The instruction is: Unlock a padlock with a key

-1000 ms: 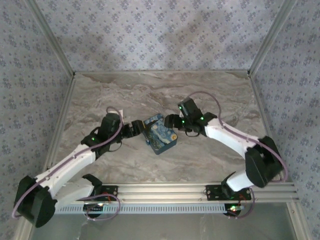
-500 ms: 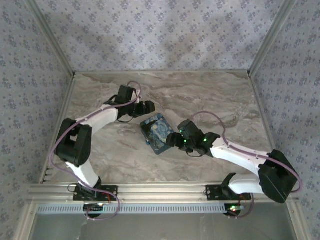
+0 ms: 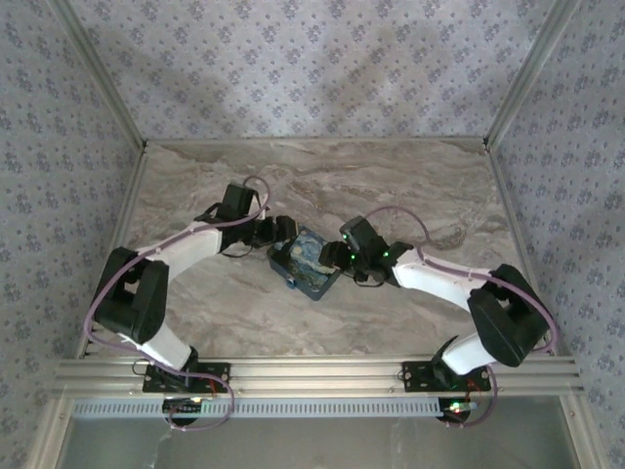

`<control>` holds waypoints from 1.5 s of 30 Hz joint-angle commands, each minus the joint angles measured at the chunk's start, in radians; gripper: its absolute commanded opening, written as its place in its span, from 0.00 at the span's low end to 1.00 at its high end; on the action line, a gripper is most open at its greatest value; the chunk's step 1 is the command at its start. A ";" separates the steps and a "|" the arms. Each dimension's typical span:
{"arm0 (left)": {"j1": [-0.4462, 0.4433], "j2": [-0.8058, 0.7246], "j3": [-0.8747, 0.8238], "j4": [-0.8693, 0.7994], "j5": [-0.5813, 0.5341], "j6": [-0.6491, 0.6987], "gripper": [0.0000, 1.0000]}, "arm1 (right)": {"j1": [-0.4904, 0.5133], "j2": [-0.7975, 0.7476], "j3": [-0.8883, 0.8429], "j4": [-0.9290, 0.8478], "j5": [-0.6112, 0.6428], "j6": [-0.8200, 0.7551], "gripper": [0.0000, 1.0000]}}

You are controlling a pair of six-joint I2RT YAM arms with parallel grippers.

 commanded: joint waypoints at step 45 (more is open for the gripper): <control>-0.011 -0.045 -0.031 0.137 -0.183 -0.128 0.77 | -0.214 0.326 0.462 -0.198 -0.106 -0.300 0.66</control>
